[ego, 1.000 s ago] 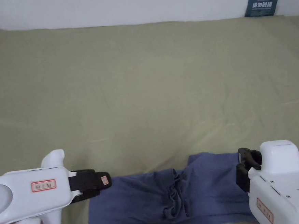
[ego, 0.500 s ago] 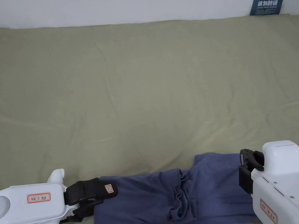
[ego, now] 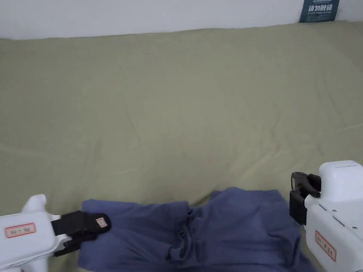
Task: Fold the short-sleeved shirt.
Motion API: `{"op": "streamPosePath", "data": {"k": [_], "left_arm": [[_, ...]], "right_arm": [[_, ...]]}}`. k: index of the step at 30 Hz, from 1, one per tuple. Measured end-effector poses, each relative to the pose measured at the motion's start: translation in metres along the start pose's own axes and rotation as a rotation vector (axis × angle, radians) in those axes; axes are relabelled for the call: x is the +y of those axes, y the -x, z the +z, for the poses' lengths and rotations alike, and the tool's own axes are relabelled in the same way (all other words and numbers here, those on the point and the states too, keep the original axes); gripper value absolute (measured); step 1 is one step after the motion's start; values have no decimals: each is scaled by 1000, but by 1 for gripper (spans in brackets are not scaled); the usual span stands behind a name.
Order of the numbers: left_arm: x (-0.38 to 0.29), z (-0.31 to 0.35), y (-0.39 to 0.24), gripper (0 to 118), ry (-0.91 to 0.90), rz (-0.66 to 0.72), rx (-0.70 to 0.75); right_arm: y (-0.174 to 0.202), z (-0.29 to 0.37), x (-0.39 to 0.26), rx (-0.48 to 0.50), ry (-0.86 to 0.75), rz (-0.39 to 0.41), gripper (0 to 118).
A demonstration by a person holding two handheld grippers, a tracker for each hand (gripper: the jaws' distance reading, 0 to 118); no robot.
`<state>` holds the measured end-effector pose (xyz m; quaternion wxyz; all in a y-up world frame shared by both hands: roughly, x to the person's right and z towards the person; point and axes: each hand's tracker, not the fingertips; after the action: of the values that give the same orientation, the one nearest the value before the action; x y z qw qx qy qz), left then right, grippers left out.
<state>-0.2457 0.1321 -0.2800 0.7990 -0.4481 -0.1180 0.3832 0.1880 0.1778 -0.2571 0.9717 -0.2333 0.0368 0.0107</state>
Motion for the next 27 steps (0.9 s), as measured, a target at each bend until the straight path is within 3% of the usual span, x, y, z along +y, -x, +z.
{"op": "streamPosePath", "data": {"k": [5,10,18,27], "left_arm": [[30,69,2,11,-110,-22,192],[23,61,-40,11,-78,-151,269],[-9,-17,-132,11,34,-318,137],[-57,-150,-167,12,203,-428,201]], "right_arm": [[5,-3,5,31,-21,0,0],[7,-6,8,38,-43,-2,0],[-7,5,9,8,-55,5,0],[-26,4,-5,-26,-13,-14,0]]}}
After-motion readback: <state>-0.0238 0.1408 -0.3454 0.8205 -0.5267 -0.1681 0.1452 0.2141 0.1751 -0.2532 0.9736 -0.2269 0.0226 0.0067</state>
